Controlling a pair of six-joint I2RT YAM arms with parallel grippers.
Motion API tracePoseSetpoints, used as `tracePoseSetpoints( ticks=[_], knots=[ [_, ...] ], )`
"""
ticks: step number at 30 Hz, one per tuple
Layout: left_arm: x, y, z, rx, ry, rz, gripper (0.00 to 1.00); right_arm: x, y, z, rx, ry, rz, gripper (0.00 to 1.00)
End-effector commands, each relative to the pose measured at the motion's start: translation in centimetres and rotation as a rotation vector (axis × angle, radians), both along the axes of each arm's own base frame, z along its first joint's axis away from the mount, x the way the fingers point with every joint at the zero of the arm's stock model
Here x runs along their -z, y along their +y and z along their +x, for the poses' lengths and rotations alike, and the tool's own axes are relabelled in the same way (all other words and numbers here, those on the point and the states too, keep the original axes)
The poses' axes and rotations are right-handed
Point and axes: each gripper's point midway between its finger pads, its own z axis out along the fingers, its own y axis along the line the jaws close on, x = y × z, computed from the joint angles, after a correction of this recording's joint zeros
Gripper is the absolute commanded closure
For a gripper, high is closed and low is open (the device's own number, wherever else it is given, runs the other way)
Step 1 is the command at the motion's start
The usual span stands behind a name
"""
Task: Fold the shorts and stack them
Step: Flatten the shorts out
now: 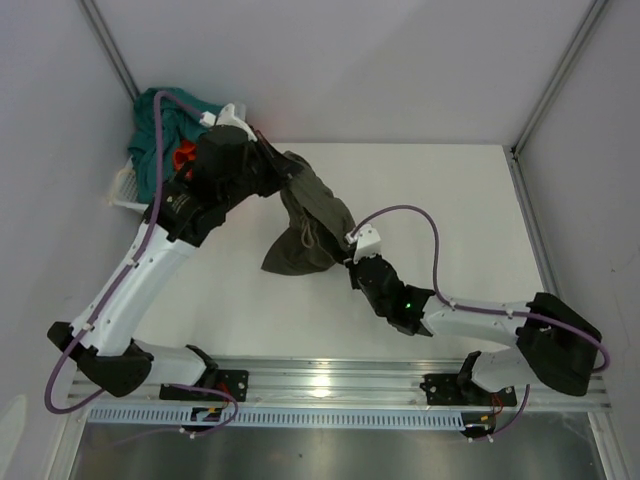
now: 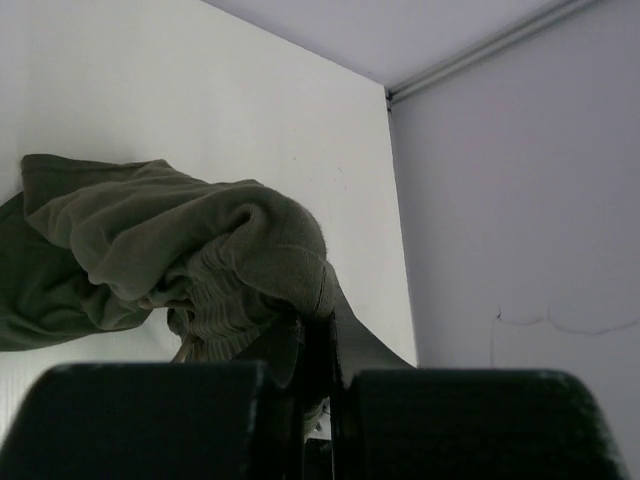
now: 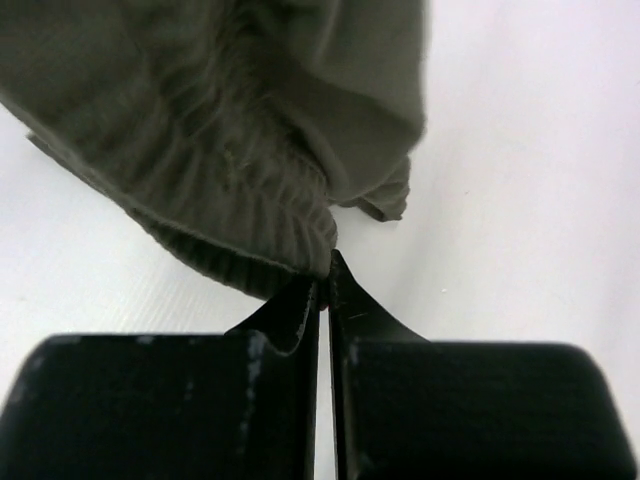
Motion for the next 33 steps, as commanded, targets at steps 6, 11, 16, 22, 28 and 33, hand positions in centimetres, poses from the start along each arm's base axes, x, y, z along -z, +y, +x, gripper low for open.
tracePoseSetpoints(
  ticks=[6, 11, 16, 22, 28, 33],
  knots=[
    [-2.0, 7.3, -0.5, -0.263, 0.117, -0.134, 1.0, -10.4, -2.3, -0.9, -0.011, -0.052, 0.069, 1.0],
    [-3.7, 9.7, -2.2, -0.311, 0.158, -0.159, 1.0, -19.5, -4.5, -5.2, -0.139, -0.094, 0.151, 1.0],
    [-6.9, 10.6, -6.2, -0.261, 0.092, -0.219, 1.0, -23.8, -6.5, -9.2, -0.179, -0.085, 0.107, 1.0],
    [-9.9, 12.4, -12.4, -0.208, -0.049, -0.345, 1.0, -29.2, -6.3, -14.3, -0.347, -0.175, 0.232, 1.0],
    [-11.3, 14.4, -12.6, -0.284, -0.128, -0.338, 0.99, -31.4, -8.1, -12.1, -0.162, -0.251, 0.205, 1.0],
    [-7.9, 10.8, -6.1, -0.244, -0.014, -0.324, 0.99, -32.5, -9.5, -7.5, 0.012, -0.287, 0.223, 1.0]
  ],
)
